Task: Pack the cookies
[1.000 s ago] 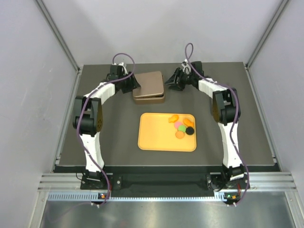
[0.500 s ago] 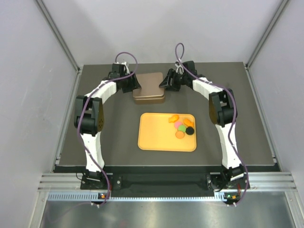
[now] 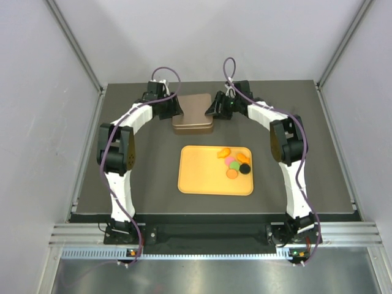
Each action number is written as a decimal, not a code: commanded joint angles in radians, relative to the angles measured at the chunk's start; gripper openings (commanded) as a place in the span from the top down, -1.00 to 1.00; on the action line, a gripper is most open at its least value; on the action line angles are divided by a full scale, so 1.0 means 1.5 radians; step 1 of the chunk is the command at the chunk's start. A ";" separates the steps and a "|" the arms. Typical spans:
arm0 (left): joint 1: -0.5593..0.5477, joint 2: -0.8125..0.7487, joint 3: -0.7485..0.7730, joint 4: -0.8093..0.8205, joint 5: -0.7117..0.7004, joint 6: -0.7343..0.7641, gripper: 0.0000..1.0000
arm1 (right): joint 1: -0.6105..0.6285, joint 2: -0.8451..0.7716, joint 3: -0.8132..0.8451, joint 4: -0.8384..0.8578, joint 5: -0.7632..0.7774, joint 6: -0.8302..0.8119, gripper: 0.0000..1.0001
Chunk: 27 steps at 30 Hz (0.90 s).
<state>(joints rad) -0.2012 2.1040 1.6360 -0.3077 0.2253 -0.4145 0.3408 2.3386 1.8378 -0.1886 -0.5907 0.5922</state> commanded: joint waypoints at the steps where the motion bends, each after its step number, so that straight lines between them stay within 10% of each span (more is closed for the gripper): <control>1: -0.021 0.020 0.003 -0.068 -0.013 0.031 -0.26 | 0.018 -0.049 -0.010 0.005 0.011 -0.020 -0.18; 27: -0.045 0.025 0.032 -0.166 -0.067 0.057 -0.50 | 0.050 -0.113 -0.089 -0.014 0.085 -0.064 0.10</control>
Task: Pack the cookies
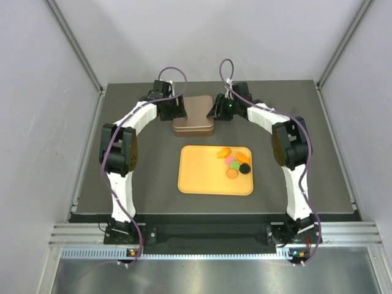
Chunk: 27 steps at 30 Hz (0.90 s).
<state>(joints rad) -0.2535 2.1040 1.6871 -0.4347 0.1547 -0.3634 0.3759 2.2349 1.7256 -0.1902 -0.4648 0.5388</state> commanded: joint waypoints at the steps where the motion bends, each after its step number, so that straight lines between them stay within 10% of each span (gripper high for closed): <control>1: -0.010 0.023 -0.001 -0.082 -0.021 0.022 -0.51 | 0.029 -0.049 -0.021 -0.013 0.003 -0.033 0.05; 27: -0.001 -0.014 -0.054 -0.033 0.106 -0.015 -0.64 | 0.035 -0.133 -0.178 0.087 -0.029 0.014 -0.22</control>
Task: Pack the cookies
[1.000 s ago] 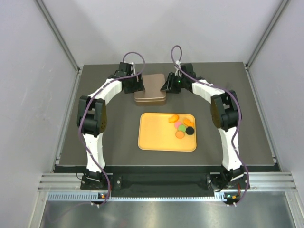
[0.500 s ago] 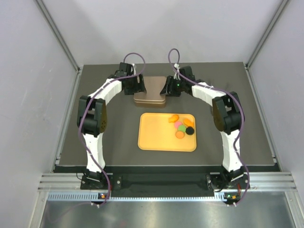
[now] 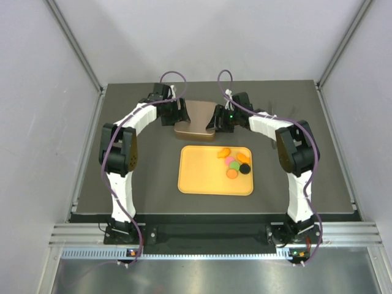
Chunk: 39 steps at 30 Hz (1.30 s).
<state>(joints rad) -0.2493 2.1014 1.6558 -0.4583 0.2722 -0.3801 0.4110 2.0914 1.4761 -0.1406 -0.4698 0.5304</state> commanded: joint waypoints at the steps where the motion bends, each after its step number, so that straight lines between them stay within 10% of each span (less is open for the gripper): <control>1: -0.003 -0.016 -0.039 -0.013 0.030 -0.005 -0.64 | 0.011 -0.037 -0.014 0.056 -0.025 0.022 -0.22; 10: -0.003 -0.007 -0.046 -0.017 0.021 -0.007 -0.63 | 0.008 -0.022 -0.011 0.061 -0.027 0.030 0.11; 24: 0.001 0.002 -0.014 -0.052 0.015 0.012 -0.63 | -0.050 0.034 0.145 0.044 -0.012 0.038 -0.51; 39: 0.001 -0.017 -0.037 -0.018 0.046 -0.035 -0.60 | -0.052 0.140 0.210 0.016 0.041 0.054 0.07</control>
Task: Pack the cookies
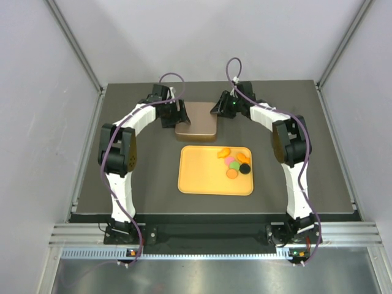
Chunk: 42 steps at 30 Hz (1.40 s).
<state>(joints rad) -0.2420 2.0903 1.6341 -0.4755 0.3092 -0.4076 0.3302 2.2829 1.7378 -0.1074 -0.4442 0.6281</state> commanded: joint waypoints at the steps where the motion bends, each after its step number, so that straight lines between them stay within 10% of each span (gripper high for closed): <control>1: -0.004 -0.014 -0.035 0.001 0.027 -0.021 -0.60 | 0.002 0.016 0.039 -0.009 0.024 -0.011 0.10; 11: 0.006 -0.067 -0.071 0.075 0.020 -0.052 -0.63 | 0.001 0.012 0.070 -0.026 0.032 -0.035 0.14; 20: 0.050 -0.152 -0.061 0.122 -0.045 -0.047 -0.67 | -0.005 -0.083 0.091 -0.021 0.060 -0.076 -0.99; 29: 0.055 -0.324 -0.102 0.084 -0.064 -0.040 -0.67 | -0.034 -0.361 -0.122 0.029 0.092 -0.079 -0.99; 42: 0.051 -0.724 -0.422 0.028 -0.055 0.021 -0.68 | -0.042 -0.794 -0.523 0.006 0.220 -0.112 -1.00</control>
<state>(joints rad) -0.1608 1.0798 1.0668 -0.3889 0.2279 -0.4305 0.2707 1.1641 1.0187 -0.0692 -0.2020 0.4892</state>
